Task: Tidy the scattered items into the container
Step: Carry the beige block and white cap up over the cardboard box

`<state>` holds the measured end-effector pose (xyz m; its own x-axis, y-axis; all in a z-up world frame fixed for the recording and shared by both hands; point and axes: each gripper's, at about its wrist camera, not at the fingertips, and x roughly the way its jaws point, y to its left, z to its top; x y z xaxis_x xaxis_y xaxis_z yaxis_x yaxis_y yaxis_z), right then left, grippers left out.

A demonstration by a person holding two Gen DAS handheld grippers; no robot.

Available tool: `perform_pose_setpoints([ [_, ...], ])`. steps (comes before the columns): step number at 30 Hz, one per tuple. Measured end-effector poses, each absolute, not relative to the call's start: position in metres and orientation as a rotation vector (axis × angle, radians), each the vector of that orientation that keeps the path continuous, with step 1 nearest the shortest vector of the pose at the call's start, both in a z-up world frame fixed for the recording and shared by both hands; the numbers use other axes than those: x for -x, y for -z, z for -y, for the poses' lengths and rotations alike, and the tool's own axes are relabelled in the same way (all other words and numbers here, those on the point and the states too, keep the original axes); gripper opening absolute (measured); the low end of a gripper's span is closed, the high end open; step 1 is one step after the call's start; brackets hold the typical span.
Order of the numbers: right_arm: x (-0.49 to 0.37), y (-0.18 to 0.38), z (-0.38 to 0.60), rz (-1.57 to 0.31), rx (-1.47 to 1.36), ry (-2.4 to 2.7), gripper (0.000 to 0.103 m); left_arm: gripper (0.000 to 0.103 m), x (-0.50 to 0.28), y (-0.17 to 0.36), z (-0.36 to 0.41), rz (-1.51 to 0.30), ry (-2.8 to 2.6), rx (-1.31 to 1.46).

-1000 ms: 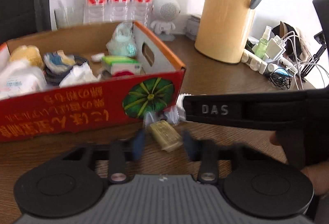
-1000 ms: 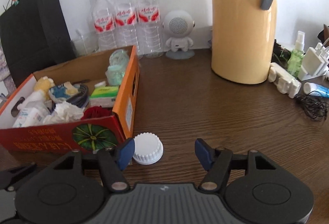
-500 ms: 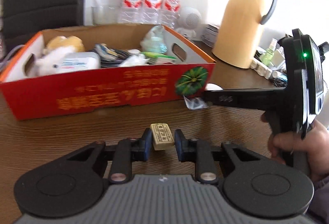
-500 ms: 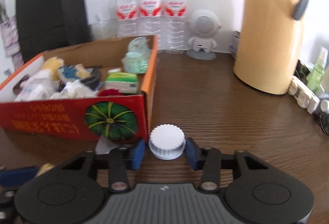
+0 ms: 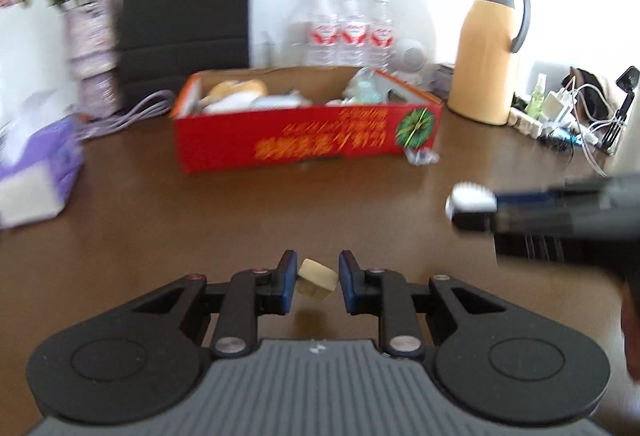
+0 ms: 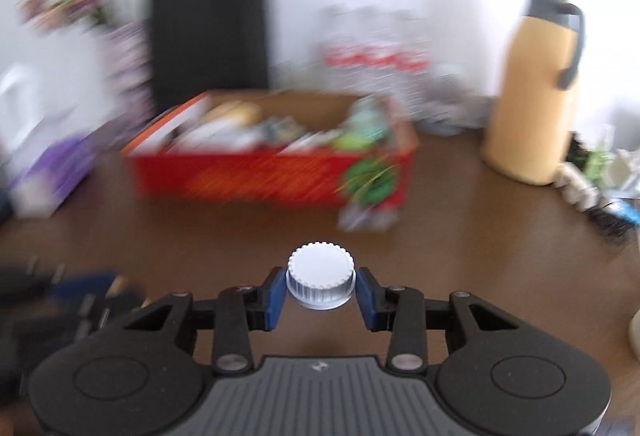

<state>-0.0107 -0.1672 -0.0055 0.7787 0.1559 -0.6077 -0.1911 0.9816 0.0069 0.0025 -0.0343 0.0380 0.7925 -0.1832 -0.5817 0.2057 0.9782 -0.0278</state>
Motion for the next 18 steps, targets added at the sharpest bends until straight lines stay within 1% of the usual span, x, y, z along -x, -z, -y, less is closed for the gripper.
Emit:
perform_pose_setpoints([
  [3, 0.051, 0.023, 0.149, -0.661, 0.083, -0.252, 0.037, 0.023, 0.027, -0.033, 0.025, -0.636, 0.196, -0.017],
  [6, 0.069, 0.035, 0.139, -0.689, 0.067, -0.263, 0.037, 0.023, 0.044, -0.029, 0.024, -0.628, 0.186, -0.046],
  [8, 0.083, 0.036, 0.131, -0.679, 0.100, -0.265, 0.038, 0.024, 0.052, -0.028, 0.022, -0.620, 0.174, -0.044],
  [9, 0.088, 0.036, 0.129, -0.670, 0.113, -0.266, 0.040, 0.024, 0.057, -0.027, 0.021, -0.615, 0.171, -0.042],
  [11, 0.095, 0.034, 0.128, -0.647, 0.112, -0.280, 0.055, 0.027, 0.061, -0.027, 0.020, -0.609, 0.180, -0.040],
  [13, 0.099, 0.035, 0.130, -0.638, 0.106, -0.296, 0.057, 0.034, 0.060, -0.025, 0.019, -0.616, 0.180, -0.037],
  [15, 0.097, 0.037, 0.130, -0.637, 0.111, -0.293, 0.057, 0.039, 0.057, -0.024, 0.017, -0.632, 0.189, -0.021],
  [18, 0.091, 0.038, 0.131, -0.631, 0.107, -0.280, 0.056, 0.044, 0.052, -0.021, 0.017, -0.672, 0.169, -0.006],
])
